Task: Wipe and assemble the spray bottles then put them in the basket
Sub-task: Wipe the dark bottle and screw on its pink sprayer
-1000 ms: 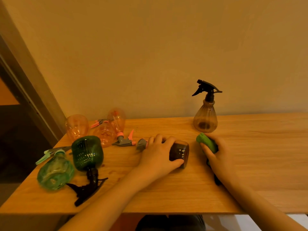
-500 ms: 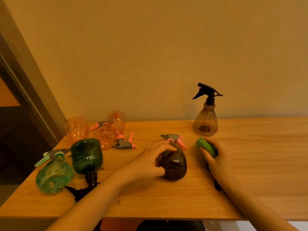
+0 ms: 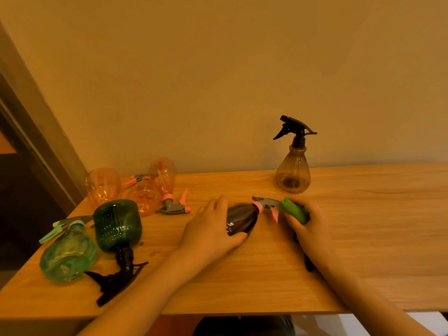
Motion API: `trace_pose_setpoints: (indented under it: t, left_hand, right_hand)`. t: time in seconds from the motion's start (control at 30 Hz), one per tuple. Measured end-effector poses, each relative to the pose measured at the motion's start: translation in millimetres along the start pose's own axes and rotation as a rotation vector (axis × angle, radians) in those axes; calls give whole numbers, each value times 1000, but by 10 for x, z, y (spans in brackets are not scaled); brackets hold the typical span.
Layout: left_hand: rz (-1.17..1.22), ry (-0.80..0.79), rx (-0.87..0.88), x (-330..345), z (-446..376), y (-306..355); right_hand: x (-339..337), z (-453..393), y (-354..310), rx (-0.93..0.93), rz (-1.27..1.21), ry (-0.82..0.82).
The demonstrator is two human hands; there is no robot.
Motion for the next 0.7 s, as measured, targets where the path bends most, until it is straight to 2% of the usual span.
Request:
trace_pose_setpoints:
  t: [0.1, 0.2, 0.33, 0.47, 0.7]
  left_hand:
    - [82, 3, -107, -141, -43, -242]
    - [78, 18, -137, -286, -73, -416]
    - [153, -66, -137, -334, -117, -609]
    - [89, -126, -81, -336, -135, -658]
    - [156, -101, -32, -253, -110, -718]
  right_hand:
    - [41, -22, 121, 48, 30, -18]
    - [110, -33, 240, 101, 94, -69]
    - [173, -50, 195, 66, 188, -108]
    - [219, -69, 185, 60, 281, -157]
    - [169, -56, 195, 98, 252, -147]
Point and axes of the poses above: each hand's wrist, its own z-axis away from the middle knuckle, its own x-axis out of the palm, y = z × x, the point moved 8 cm from there along -z, towards the middle knuckle, and after that the axes turned 12 degrees about z, right-handed, at the moved point
